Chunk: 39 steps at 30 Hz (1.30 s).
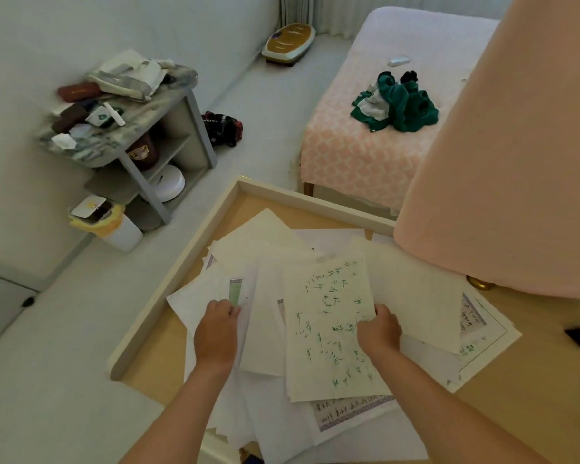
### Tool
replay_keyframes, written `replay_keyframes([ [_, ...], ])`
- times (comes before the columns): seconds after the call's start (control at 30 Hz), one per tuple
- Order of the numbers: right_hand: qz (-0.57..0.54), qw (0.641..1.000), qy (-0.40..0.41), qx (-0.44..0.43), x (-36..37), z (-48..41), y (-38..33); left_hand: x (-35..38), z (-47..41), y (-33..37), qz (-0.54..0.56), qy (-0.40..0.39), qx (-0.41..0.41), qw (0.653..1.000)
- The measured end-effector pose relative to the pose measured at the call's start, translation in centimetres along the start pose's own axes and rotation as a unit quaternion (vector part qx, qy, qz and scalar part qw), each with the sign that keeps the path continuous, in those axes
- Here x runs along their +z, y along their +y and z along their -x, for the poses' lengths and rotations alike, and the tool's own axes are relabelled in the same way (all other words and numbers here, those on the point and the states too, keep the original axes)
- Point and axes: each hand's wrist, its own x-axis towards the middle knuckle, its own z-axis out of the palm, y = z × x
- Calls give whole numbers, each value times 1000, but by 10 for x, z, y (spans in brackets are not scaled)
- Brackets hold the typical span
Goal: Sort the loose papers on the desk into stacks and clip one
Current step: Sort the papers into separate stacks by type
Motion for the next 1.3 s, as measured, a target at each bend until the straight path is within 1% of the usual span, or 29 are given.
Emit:
replay_keyframes([
  [0.07,-43,999,-22,-11,2,-1,-2,-8,-8,7,43,21,-13,999],
  [0.1,-58,998,-23,-15,3,-3,-3,-11,-12,11,106,27,-53,993],
  [0.13,-68,997,-21,-13,3,-4,-4,-13,-15,14,184,22,-117,976],
  [0.17,-85,996,-19,-7,4,-6,-4,-13,-19,17,262,-1,-200,944],
  [0.2,-102,995,-22,3,6,-8,-4,-13,-20,20,316,-49,-279,906],
  [0.23,-115,993,-24,9,7,-9,-3,-11,-17,20,326,-103,-324,882],
  [0.27,-117,993,-29,13,8,-10,-2,-6,-13,18,316,-149,-336,874],
  [0.3,-117,992,-34,13,11,-12,0,-1,-8,16,302,-171,-334,876],
  [0.33,-120,992,-43,14,13,-13,2,3,-4,15,287,-172,-328,883],
  [0.4,-145,987,-64,4,13,-16,3,9,1,16,248,-148,-298,910],
  [0.47,-168,982,-80,-1,8,-18,1,12,4,17,235,-175,-267,918],
  [0.53,-188,979,-82,-2,3,-23,-1,10,9,18,251,-231,-250,906],
  [0.57,-197,977,-83,-2,1,-25,-2,9,11,15,272,-257,-256,891],
  [0.67,-163,981,-107,-15,3,-21,-4,10,23,11,403,-275,-316,814],
  [0.7,-137,983,-122,-24,7,-19,-4,8,28,15,415,-270,-328,804],
  [0.73,-112,984,-137,-33,10,-14,-5,9,32,17,405,-263,-329,812],
  [0.83,-58,975,-200,-73,22,5,-9,11,38,17,337,-238,-302,859],
  [0.87,-35,972,-213,-98,25,12,-11,10,39,14,315,-224,-297,873],
  [0.9,-2,970,-206,-130,27,18,-14,8,39,9,303,-226,-294,878],
  [0.93,36,969,-182,-161,27,24,-17,4,39,2,305,-234,-293,876],
  [0.97,48,969,-157,-185,27,29,-20,-3,39,-4,326,-249,-290,865],
  [1.0,28,969,-152,-191,25,33,-23,-11,39,-11,352,-270,-282,851],
  [1.03,-30,969,-177,-168,23,36,-25,-18,39,-18,374,-290,-271,838],
  [1.1,-157,945,-263,-112,19,41,-29,-30,37,-32,415,-304,-259,818],
  [1.13,-173,935,-292,-107,18,44,-30,-32,35,-37,436,-293,-265,808],
  [1.17,-158,935,-295,-115,18,47,-31,-33,33,-39,459,-280,-273,798],
  [1.2,-132,944,-275,-128,18,52,-31,-33,30,-38,481,-266,-279,787],
  [1.27,-94,961,-213,-147,18,60,-30,-29,23,-35,487,-255,-280,787],
  [1.3,-82,968,-184,-147,17,61,-27,-28,20,-31,480,-267,-275,789],
])
